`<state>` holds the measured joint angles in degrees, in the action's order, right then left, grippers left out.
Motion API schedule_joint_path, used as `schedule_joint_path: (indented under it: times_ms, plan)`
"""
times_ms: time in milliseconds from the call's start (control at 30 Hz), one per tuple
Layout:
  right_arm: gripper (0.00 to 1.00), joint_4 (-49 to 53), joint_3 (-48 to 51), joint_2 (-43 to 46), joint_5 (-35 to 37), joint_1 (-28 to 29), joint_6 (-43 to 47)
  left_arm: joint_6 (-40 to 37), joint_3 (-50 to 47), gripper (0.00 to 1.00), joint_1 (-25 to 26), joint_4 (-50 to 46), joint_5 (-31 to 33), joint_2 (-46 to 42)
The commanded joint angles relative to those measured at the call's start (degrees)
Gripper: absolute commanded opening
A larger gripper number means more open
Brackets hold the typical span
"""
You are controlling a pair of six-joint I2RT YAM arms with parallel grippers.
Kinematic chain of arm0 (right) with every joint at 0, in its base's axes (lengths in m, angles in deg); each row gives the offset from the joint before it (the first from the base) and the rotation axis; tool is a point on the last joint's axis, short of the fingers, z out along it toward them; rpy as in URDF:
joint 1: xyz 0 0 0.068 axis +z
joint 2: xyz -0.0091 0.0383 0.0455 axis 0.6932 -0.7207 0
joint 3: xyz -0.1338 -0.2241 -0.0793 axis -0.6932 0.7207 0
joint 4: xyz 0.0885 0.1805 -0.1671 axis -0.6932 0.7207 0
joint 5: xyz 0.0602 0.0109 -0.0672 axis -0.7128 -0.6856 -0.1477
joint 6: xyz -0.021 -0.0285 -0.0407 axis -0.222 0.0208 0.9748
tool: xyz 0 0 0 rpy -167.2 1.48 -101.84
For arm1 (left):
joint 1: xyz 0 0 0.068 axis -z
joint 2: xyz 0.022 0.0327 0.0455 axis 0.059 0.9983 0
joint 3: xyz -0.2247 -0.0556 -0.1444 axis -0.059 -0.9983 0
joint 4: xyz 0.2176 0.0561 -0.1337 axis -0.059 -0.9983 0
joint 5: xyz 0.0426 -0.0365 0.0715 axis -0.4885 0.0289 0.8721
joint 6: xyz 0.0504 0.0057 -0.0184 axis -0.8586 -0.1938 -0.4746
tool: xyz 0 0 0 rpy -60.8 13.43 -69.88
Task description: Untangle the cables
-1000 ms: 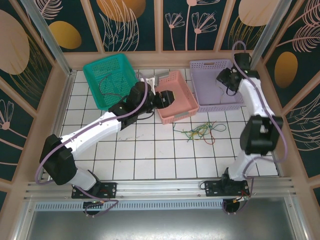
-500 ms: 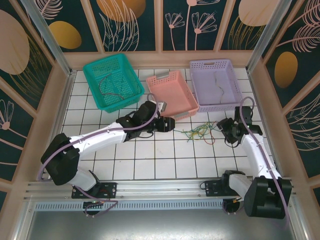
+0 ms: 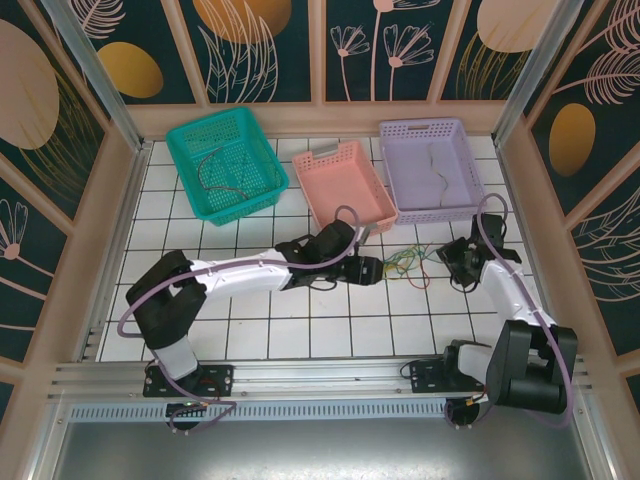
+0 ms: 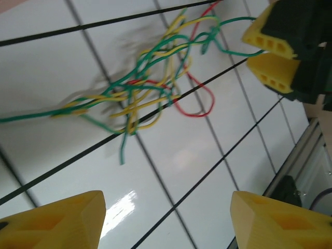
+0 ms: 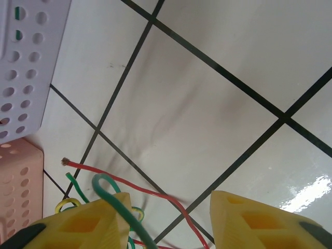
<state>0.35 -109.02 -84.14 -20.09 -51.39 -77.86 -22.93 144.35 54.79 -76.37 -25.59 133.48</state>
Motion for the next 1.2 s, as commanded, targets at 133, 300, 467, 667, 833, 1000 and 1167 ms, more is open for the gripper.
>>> schedule_joint_path:
  times_ms: [133, 300, 467, 667, 833, 1000, 1167]
  plan:
    - [0.53, 13.1, -5.2, 7.8, 10.3, 9.1, 2.2, -2.1, 5.1, 0.65, 1.9, -3.5, 5.5, 2.6]
    - [0.53, 19.0, -3.9, 10.1, 15.4, 19.9, -3.3, -0.5, 5.0, 0.64, 1.9, -3.4, 5.0, 3.0]
    - [0.48, 11.7, 3.3, 9.0, 12.8, 20.3, -3.7, 0.7, 4.4, 0.64, 1.9, -2.3, 3.6, 3.5]
    - [0.44, 0.3, 4.5, 0.3, 12.8, 19.9, 2.3, 0.9, 4.3, 0.64, 1.9, -2.1, 2.9, 3.5]
    - [0.39, -3.5, 5.5, -3.7, 13.6, 17.6, 4.7, 1.2, 4.2, 0.65, 1.9, -2.0, 2.3, 3.7]
    - [0.30, -5.3, 5.8, -7.9, 13.5, 16.7, 5.2, 1.3, 5.0, 0.68, 1.9, -2.6, 1.8, 4.9]
    - [0.00, -7.2, 5.3, -8.0, 12.7, 17.6, 6.0, 1.3, 6.4, 0.75, 1.9, -3.3, 1.4, 7.0]
